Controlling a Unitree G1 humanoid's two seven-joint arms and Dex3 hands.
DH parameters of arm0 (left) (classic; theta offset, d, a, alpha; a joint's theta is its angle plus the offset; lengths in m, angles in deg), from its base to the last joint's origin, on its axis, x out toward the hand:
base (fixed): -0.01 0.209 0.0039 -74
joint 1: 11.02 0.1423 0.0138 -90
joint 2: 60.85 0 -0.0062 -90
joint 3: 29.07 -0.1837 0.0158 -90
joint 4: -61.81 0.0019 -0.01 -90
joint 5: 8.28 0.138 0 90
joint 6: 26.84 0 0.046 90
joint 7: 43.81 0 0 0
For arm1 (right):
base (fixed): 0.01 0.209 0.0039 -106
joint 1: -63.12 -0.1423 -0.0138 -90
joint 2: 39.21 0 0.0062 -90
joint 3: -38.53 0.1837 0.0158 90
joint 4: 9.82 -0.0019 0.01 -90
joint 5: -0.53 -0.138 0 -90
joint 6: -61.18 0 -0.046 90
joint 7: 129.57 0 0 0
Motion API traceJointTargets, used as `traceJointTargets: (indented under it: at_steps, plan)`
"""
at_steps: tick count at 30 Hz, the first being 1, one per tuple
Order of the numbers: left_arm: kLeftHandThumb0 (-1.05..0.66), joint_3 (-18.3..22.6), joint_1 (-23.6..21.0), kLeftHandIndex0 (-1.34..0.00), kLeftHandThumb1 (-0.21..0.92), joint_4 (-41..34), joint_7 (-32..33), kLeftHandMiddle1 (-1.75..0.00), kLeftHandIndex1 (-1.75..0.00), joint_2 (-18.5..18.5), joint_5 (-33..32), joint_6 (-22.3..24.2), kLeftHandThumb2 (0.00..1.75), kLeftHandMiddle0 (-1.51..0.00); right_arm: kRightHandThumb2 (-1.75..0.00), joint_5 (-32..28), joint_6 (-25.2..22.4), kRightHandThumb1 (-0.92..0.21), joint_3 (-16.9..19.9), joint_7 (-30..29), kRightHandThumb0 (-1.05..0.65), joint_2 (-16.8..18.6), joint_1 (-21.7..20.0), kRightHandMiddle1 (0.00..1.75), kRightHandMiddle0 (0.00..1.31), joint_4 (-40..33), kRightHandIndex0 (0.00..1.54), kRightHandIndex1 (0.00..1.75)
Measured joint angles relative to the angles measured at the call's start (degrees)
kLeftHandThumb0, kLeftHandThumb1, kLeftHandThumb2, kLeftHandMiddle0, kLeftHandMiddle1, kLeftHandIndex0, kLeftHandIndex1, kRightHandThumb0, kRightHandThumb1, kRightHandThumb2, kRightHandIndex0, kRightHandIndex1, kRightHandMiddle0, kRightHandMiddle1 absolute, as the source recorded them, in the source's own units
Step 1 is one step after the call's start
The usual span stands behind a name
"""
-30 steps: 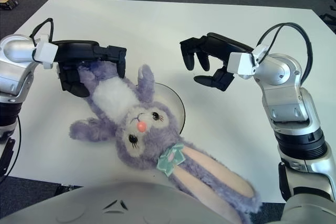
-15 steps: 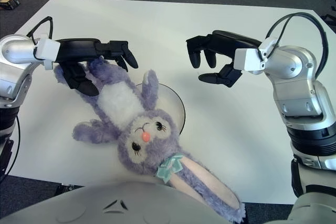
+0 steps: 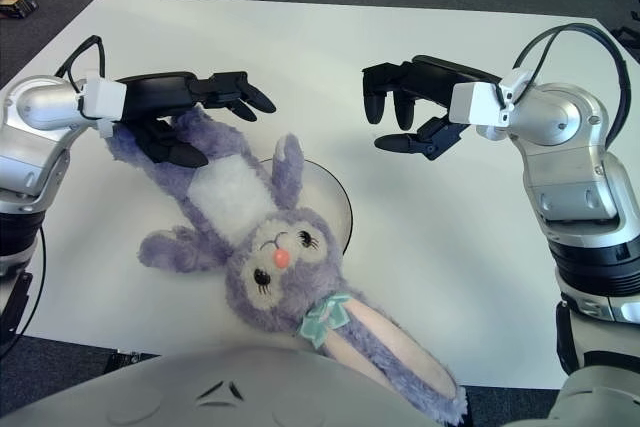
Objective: Put the doll into the plate.
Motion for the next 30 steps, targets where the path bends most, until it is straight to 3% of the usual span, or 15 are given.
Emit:
traceJointTargets:
  at_steps: [12,17,22,30]
  plan:
    - [-0.84,-0.3,2.3,0.0,0.92,-0.7,6.7,-0.84,-0.99,4.6,1.7,-2.1,0.52,-0.22,-0.54,-0.7,-2.0,-0.77,0.0,0.9,-0.01,-0.1,-0.6,1.55,0.37,0.5,0.5,1.37]
    - [-0.87,-1.4,2.0,0.0,0.92,0.4,8.7,-0.79,-0.94,5.8,4.0,-3.3,0.62,-0.21,-0.53,-0.8,-2.1,-0.78,-0.1,0.9,-0.01,-0.1,-0.7,1.56,0.36,1.6,0.49,1.37]
    - [-0.94,-1.6,-1.1,0.0,0.92,4.3,10.8,-0.71,-0.84,6.4,7.6,-5.4,0.81,-0.19,-0.55,-0.3,-0.7,-0.77,-0.9,1.4,-0.01,-0.5,-1.8,1.59,0.33,4.3,0.5,1.36]
    - [-0.88,3.7,-7.8,0.0,0.92,14.4,13.9,-0.72,-0.9,5.4,8.5,-14.8,0.85,-0.2,-0.78,0.6,5.2,-0.64,-1.5,1.4,-0.01,-0.5,-2.6,1.62,0.35,10.3,0.51,1.45]
